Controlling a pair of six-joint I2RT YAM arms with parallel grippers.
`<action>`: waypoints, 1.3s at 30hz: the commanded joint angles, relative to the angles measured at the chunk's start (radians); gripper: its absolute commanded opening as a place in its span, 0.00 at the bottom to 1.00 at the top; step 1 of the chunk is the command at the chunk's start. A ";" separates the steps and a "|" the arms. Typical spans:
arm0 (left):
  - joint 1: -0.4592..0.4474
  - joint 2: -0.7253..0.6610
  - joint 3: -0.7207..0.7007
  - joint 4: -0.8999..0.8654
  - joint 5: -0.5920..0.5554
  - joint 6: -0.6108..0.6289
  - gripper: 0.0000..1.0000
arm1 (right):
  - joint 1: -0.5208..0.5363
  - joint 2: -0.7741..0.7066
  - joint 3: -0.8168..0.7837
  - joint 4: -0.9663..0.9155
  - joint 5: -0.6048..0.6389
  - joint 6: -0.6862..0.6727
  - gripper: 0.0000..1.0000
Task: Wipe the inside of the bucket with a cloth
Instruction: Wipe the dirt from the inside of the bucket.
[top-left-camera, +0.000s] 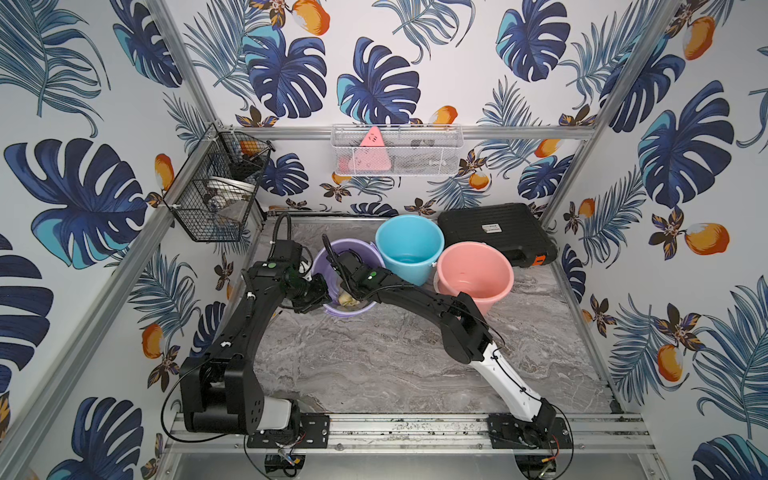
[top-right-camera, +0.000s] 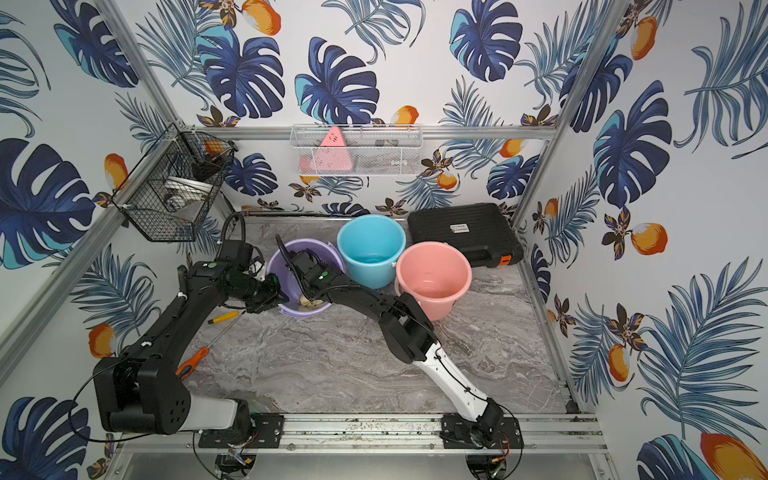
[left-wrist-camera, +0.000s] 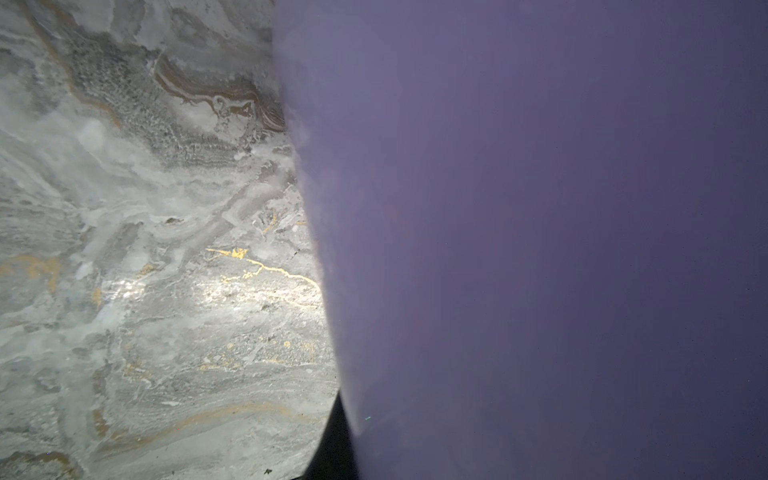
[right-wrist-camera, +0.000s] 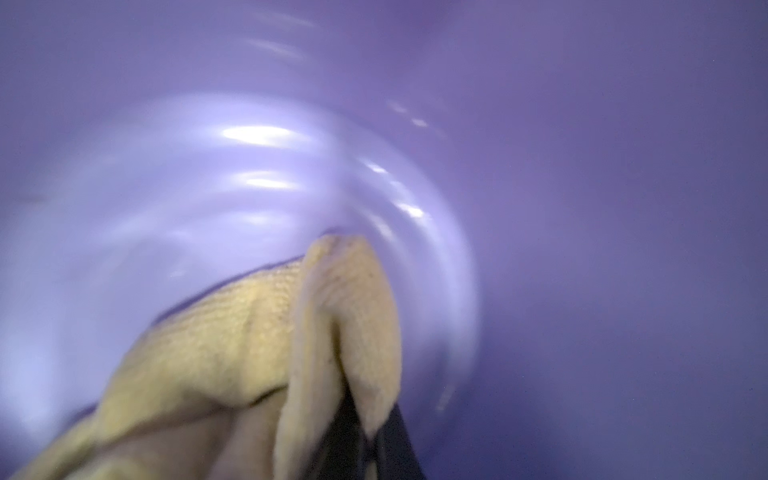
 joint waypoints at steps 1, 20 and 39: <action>-0.003 0.004 -0.004 -0.032 0.139 0.043 0.00 | -0.007 -0.110 -0.120 0.112 -0.342 0.080 0.00; -0.003 -0.002 -0.022 -0.023 0.171 0.036 0.00 | 0.027 -0.170 -0.341 0.620 0.433 0.073 0.00; -0.035 0.003 -0.039 0.016 0.165 0.017 0.00 | 0.057 -0.132 -0.214 0.417 -0.347 0.247 0.00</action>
